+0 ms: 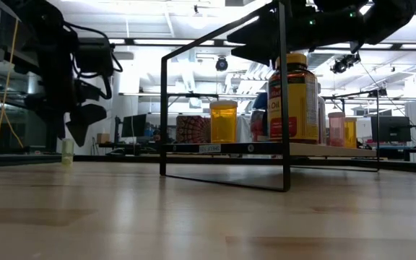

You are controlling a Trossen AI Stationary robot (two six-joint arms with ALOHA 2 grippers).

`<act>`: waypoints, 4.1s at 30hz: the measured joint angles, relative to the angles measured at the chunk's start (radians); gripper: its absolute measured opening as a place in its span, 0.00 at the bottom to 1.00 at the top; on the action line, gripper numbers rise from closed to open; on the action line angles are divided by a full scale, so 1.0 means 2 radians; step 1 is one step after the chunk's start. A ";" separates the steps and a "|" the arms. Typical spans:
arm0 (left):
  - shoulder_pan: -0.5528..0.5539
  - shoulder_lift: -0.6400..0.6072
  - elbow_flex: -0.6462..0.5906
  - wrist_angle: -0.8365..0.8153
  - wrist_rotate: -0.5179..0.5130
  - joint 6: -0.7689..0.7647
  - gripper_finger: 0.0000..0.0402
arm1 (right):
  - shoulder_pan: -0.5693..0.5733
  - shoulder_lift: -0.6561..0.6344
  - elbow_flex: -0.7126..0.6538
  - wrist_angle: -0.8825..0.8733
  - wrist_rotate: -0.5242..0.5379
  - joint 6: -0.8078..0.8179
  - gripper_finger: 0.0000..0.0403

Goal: Pick and place medicine bottles onto shelf by color
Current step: Put the yellow pill bottle on the shelf

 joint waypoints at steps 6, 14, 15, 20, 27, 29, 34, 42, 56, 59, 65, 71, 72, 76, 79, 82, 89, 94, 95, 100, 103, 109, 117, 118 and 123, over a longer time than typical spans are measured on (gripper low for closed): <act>0.000 0.000 0.000 -0.011 0.000 0.000 0.68 | 0.000 0.000 0.000 -0.004 0.000 0.000 0.62; 0.000 0.000 0.000 -0.011 -0.001 0.000 0.53 | 0.000 0.000 0.000 -0.004 0.000 0.000 0.62; 0.000 0.000 0.000 -0.010 -0.001 0.000 0.51 | 0.000 0.000 0.000 -0.004 0.000 0.000 0.62; 0.000 0.000 0.000 -0.010 -0.001 0.000 0.43 | 0.000 0.000 0.000 -0.004 0.000 0.000 0.62; 0.000 0.000 0.000 -0.008 -0.003 0.000 0.37 | 0.000 0.000 0.000 -0.004 0.000 0.000 0.62; 0.000 0.000 0.000 -0.004 -0.003 0.002 0.36 | 0.000 0.000 0.000 -0.004 0.000 0.000 0.62; 0.000 0.000 0.000 0.016 -0.002 0.009 0.32 | 0.000 0.000 0.000 -0.004 0.000 0.000 0.62; 0.000 0.000 0.000 0.018 -0.002 0.014 0.29 | 0.000 0.000 0.000 -0.004 0.000 0.000 0.62; -0.020 0.000 0.015 0.190 0.058 0.092 0.28 | 0.000 0.000 0.000 -0.002 0.000 0.000 0.62; -0.026 0.000 0.045 0.196 0.081 0.114 0.28 | 0.000 0.000 0.000 0.001 0.000 0.000 0.62; -0.044 0.010 0.128 0.168 0.100 0.161 0.28 | 0.000 0.000 0.000 0.001 0.000 0.000 0.62; -0.082 0.077 0.216 0.129 0.135 0.237 0.28 | 0.000 0.000 0.000 0.031 -0.020 0.015 0.62; -0.090 0.093 0.230 0.125 0.135 0.249 0.28 | 0.000 0.000 0.000 0.042 -0.030 0.022 0.62; -0.124 0.156 0.286 0.123 0.139 0.299 0.28 | 0.001 -0.002 0.000 0.088 -0.092 0.039 0.62; -0.144 0.198 0.324 0.122 0.141 0.340 0.28 | 0.004 -0.002 0.000 0.115 -0.137 0.053 0.62; -0.158 0.231 0.355 0.133 0.152 0.381 0.28 | 0.015 -0.005 0.000 0.125 -0.150 0.053 0.62; -0.171 0.282 0.389 0.170 0.245 0.453 0.28 | 0.045 -0.036 0.000 0.125 -0.151 0.035 0.62; -0.176 0.303 0.391 0.200 0.279 0.466 0.28 | 0.066 -0.045 0.000 0.121 -0.151 0.014 0.62; -0.176 0.308 0.391 0.197 0.283 0.470 0.28 | 0.069 -0.046 0.000 0.120 -0.151 0.010 0.62; -0.175 0.325 0.391 0.199 0.293 0.483 0.28 | 0.074 -0.047 0.000 0.117 -0.136 0.003 0.62; -0.176 0.332 0.391 0.195 0.293 0.500 0.28 | 0.073 -0.047 0.000 0.117 -0.136 0.003 0.62; -0.184 0.335 0.391 0.191 0.306 0.520 0.28 | 0.072 -0.047 0.000 0.117 -0.136 0.003 0.62; -0.201 0.339 0.391 0.190 0.315 0.541 0.28 | 0.073 -0.047 0.000 0.117 -0.136 0.004 0.62; -0.202 0.340 0.391 0.185 0.315 0.544 0.28 | 0.072 -0.047 0.000 0.117 -0.136 0.004 0.62; -0.208 0.348 0.390 0.181 0.315 0.571 0.28 | 0.072 -0.047 0.000 0.117 -0.136 0.004 0.62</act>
